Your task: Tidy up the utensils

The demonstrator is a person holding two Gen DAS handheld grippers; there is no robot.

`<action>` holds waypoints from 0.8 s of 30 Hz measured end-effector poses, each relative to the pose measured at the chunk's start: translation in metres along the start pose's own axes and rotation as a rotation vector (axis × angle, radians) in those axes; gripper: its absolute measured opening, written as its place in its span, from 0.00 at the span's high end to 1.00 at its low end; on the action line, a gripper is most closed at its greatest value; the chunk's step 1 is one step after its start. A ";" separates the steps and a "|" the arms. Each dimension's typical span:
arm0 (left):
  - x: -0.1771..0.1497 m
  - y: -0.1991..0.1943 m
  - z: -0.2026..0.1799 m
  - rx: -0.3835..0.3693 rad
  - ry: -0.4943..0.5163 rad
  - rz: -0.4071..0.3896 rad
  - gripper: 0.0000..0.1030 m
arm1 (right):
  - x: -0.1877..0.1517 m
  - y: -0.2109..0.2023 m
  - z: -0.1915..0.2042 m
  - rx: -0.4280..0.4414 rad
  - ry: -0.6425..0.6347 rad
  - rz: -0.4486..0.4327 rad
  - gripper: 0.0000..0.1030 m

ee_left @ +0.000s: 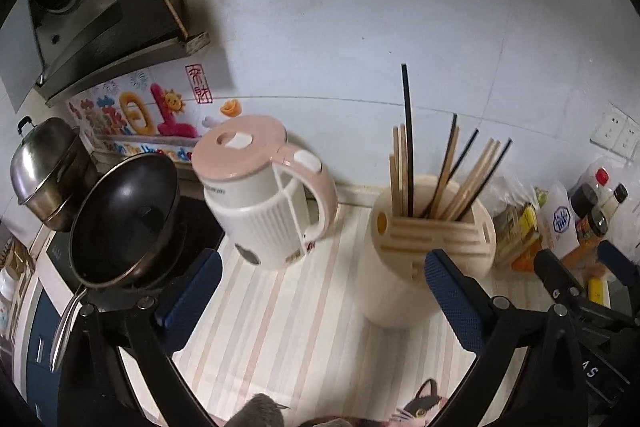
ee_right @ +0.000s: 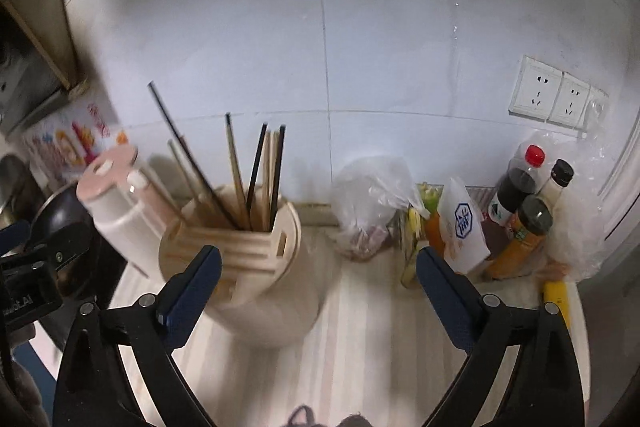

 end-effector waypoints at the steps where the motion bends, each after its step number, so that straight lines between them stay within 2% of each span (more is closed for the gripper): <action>1: -0.004 -0.004 0.000 -0.002 0.003 0.000 0.00 | -0.002 -0.006 0.000 -0.004 0.000 -0.002 0.03; 6: -0.022 -0.043 0.003 -0.025 0.005 -0.034 0.00 | -0.016 -0.054 0.001 -0.018 0.008 -0.041 0.03; 16: -0.058 -0.147 0.027 -0.082 0.045 -0.157 0.00 | -0.047 -0.187 0.001 -0.094 0.061 -0.165 0.00; 24: -0.094 -0.204 0.049 -0.118 0.058 -0.187 0.00 | -0.085 -0.276 0.015 -0.130 0.082 -0.220 0.00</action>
Point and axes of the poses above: each gripper's, at about its wrist camera, not at the fingertips, and y roughly the way its jaws point, z to its left, x to its top, the point moved 8 cm from there along y, roughly the way its jaws point, and after that the axes turned 3 degrees about y, right-handed, at the moved point
